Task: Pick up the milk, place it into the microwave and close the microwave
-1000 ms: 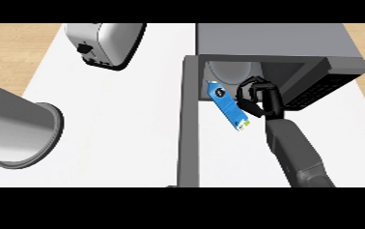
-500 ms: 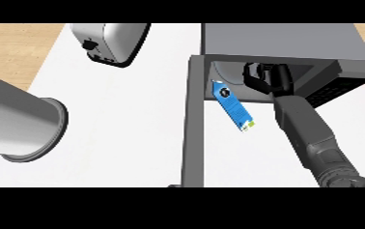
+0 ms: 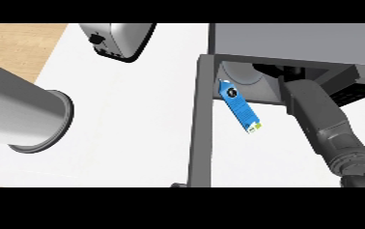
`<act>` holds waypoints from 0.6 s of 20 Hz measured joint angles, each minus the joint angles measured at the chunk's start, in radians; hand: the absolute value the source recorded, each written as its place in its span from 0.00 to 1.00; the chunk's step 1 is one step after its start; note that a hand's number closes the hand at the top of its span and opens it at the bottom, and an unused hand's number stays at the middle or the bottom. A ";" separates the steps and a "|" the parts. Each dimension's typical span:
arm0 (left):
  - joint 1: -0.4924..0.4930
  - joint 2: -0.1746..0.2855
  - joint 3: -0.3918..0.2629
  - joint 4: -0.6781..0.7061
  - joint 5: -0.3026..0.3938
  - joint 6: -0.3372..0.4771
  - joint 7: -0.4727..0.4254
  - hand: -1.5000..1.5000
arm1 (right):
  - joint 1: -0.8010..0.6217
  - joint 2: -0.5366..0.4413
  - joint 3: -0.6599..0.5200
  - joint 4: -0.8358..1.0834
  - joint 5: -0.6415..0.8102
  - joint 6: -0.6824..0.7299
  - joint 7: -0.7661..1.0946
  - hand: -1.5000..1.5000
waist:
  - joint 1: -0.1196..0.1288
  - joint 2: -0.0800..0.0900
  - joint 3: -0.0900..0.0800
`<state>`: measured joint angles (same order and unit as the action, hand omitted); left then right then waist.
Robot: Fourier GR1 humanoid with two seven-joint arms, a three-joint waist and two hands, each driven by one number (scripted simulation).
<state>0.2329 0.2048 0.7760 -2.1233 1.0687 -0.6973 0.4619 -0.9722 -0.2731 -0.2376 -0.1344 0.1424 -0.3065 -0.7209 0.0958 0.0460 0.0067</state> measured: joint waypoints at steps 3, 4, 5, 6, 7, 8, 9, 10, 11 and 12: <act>-0.010 0.007 -0.009 0.001 0.003 0.004 0.005 0.00 | -0.015 -0.018 0.001 0.015 0.007 -0.037 0.019 1.00 | 0.015 0.006 0.001; -0.017 0.008 -0.014 0.003 -0.002 0.004 0.005 0.00 | -0.024 -0.023 0.001 0.019 0.008 -0.045 0.027 1.00 | 0.018 0.009 0.001; -0.026 0.016 -0.013 0.014 -0.002 0.005 0.004 0.00 | -0.030 -0.029 0.001 0.022 0.010 -0.053 0.034 1.00 | 0.021 0.012 0.001; -0.033 0.018 -0.015 0.015 -0.005 0.006 0.004 0.00 | -0.030 -0.031 -0.001 0.025 0.008 -0.060 0.034 1.00 | 0.024 0.012 0.000; -0.041 0.021 -0.018 0.020 -0.006 0.007 0.003 0.00 | -0.029 -0.031 -0.004 0.026 0.006 -0.064 0.033 1.00 | 0.025 0.012 -0.002; -0.040 0.022 -0.019 0.021 -0.006 0.003 0.004 0.00 | -0.027 -0.034 -0.007 0.028 0.004 -0.077 0.033 1.00 | 0.031 0.012 -0.003; -0.046 0.022 -0.021 0.020 -0.010 0.005 0.003 0.00 | -0.029 -0.037 -0.009 0.030 0.001 -0.082 0.033 1.00 | 0.033 0.013 -0.003; -0.047 0.026 -0.021 0.017 -0.009 0.005 0.004 0.00 | -0.028 -0.038 -0.014 0.033 -0.003 -0.094 0.035 1.00 | 0.037 0.012 -0.003; -0.052 0.027 -0.024 0.017 -0.011 0.005 0.004 0.00 | -0.028 -0.040 -0.016 0.034 -0.004 -0.101 0.034 1.00 | 0.039 0.013 -0.004; -0.057 0.033 -0.024 0.019 -0.012 0.006 0.005 0.00 | -0.030 -0.041 -0.019 0.037 -0.009 -0.105 0.036 1.00 | 0.041 0.013 -0.003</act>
<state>0.1755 0.2378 0.7523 -2.1045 1.0563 -0.6912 0.4667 -1.0024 -0.3140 -0.2569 -0.0978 0.1338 -0.4114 -0.6851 0.1366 0.0595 0.0038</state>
